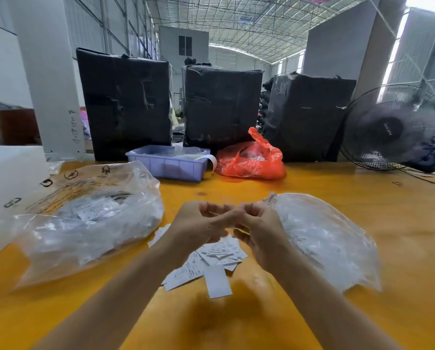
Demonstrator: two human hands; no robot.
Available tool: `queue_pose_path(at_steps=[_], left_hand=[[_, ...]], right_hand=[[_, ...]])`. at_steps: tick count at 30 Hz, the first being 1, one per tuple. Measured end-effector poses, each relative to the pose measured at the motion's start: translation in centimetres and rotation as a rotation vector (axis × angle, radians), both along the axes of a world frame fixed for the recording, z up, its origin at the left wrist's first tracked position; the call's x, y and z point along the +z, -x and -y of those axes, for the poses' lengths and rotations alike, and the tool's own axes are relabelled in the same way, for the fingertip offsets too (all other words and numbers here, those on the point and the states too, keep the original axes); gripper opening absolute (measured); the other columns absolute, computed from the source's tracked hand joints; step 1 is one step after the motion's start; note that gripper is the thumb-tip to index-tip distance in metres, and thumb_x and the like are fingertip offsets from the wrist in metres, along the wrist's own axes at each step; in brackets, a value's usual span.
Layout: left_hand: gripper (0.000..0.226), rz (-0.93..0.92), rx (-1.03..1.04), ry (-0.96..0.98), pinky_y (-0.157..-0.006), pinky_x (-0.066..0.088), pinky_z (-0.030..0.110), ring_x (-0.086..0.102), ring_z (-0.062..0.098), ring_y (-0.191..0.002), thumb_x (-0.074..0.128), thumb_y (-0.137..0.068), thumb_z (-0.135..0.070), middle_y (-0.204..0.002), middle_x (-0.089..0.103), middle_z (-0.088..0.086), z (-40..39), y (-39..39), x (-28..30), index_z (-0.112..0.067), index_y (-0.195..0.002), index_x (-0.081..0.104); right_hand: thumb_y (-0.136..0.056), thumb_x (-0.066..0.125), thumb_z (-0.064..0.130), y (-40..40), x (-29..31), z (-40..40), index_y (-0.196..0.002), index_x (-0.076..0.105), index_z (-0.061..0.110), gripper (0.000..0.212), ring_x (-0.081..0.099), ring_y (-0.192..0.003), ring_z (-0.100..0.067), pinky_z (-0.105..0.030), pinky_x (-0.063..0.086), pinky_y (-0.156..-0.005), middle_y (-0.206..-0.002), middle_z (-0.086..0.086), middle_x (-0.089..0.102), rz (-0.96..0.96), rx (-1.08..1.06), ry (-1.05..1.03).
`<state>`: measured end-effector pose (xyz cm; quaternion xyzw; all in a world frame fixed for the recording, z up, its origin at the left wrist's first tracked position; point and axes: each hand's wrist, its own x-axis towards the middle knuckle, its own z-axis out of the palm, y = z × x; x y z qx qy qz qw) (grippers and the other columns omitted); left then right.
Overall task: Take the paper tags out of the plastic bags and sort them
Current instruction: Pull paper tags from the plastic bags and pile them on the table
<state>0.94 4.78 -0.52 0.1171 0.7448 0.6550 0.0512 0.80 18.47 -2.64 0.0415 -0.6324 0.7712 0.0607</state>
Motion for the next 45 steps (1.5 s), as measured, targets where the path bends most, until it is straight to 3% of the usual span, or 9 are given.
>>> queue_pose_path(at_steps=[4,8,14,28,30,34,36,41,45], left_hand=[[0.015,0.025,0.042,-0.046,-0.056,0.050,0.018,0.057,0.006,-0.051,0.078,-0.073,-0.013,-0.062,0.063,0.001,1.1,0.8,-0.5,-0.005,-0.082,0.070],[0.017,0.082,0.117,-0.090,-0.054,0.050,0.014,0.056,0.006,-0.055,0.073,-0.078,-0.021,-0.068,0.068,-0.001,1.6,1.5,-0.8,-0.007,-0.087,0.071],[0.026,0.109,0.068,-0.093,-0.056,0.050,0.016,0.057,0.008,-0.058,0.076,-0.058,-0.030,-0.064,0.068,-0.001,1.8,1.4,-1.2,-0.011,-0.075,0.073],[0.028,0.109,0.021,-0.139,-0.064,0.052,0.020,0.064,0.006,-0.060,0.076,-0.055,-0.033,-0.067,0.071,-0.004,1.6,1.6,-1.5,-0.017,-0.077,0.072],[0.019,0.109,0.095,-0.171,-0.062,0.051,0.019,0.063,0.007,-0.060,0.075,-0.065,-0.028,-0.066,0.071,-0.003,1.6,1.8,-1.7,-0.013,-0.076,0.070],[0.010,0.130,0.209,-0.249,-0.049,0.051,0.014,0.065,0.006,-0.054,0.071,-0.078,-0.014,-0.066,0.073,0.000,2.2,2.3,-2.0,-0.006,-0.083,0.067],[0.006,0.125,0.236,-0.270,-0.048,0.051,0.013,0.065,0.006,-0.052,0.070,-0.080,-0.010,-0.064,0.072,0.001,2.5,2.4,-2.0,-0.005,-0.081,0.067],[0.003,0.110,0.243,-0.268,-0.050,0.051,0.013,0.066,0.006,-0.052,0.069,-0.080,-0.008,-0.063,0.072,0.000,2.6,2.6,-2.1,-0.006,-0.081,0.066],[0.003,0.107,0.252,-0.254,-0.049,0.050,0.013,0.066,0.007,-0.056,0.070,-0.080,-0.009,-0.066,0.073,0.000,2.7,2.7,-2.1,-0.008,-0.080,0.067]], right_hand=[[-0.067,0.077,0.021,0.4,-0.4,-0.2,-0.088,0.065,0.012,0.025,0.057,-0.068,-0.013,-0.026,0.045,-0.063,-0.067,0.002,0.063,0.089,0.017,0.033],[-0.061,0.076,0.023,0.6,-0.4,-1.0,-0.080,0.069,0.012,0.023,0.054,-0.067,-0.015,-0.026,0.045,-0.062,-0.062,0.003,0.061,0.152,0.063,0.025],[-0.062,0.074,0.044,0.5,-0.7,-0.8,-0.092,0.071,0.015,0.043,0.068,-0.090,-0.017,-0.029,0.051,-0.070,-0.094,-0.002,0.073,0.174,0.258,-0.050],[-0.058,0.077,0.026,0.3,-1.0,-0.2,-0.068,0.069,0.013,0.019,0.057,-0.057,-0.011,-0.020,0.045,-0.054,-0.060,-0.001,0.063,-0.040,0.119,-0.096],[-0.067,0.076,0.029,0.0,-0.6,-0.1,-0.078,0.066,0.008,0.026,0.060,-0.054,-0.011,-0.019,0.047,-0.050,-0.066,-0.003,0.065,0.007,0.092,-0.252],[-0.072,0.073,0.055,-1.1,0.2,0.0,-0.069,0.066,0.009,0.046,0.056,-0.043,-0.007,-0.018,0.042,-0.043,-0.056,0.001,0.063,0.061,0.038,-1.194],[-0.062,0.074,0.064,-1.7,0.2,0.7,-0.065,0.057,0.016,0.051,0.052,-0.051,-0.012,-0.025,0.038,-0.048,-0.056,0.005,0.055,0.077,0.047,-1.439],[-0.055,0.084,0.054,-2.1,-0.5,2.4,-0.102,0.054,0.014,0.068,0.052,-0.079,-0.016,-0.033,0.044,-0.065,-0.095,0.002,0.059,0.098,0.085,-1.551],[-0.063,0.086,0.019,-1.5,-0.5,1.5,-0.087,0.070,0.010,0.031,0.049,-0.054,-0.004,-0.020,0.041,-0.050,-0.066,0.007,0.058,0.151,0.209,-1.260]])
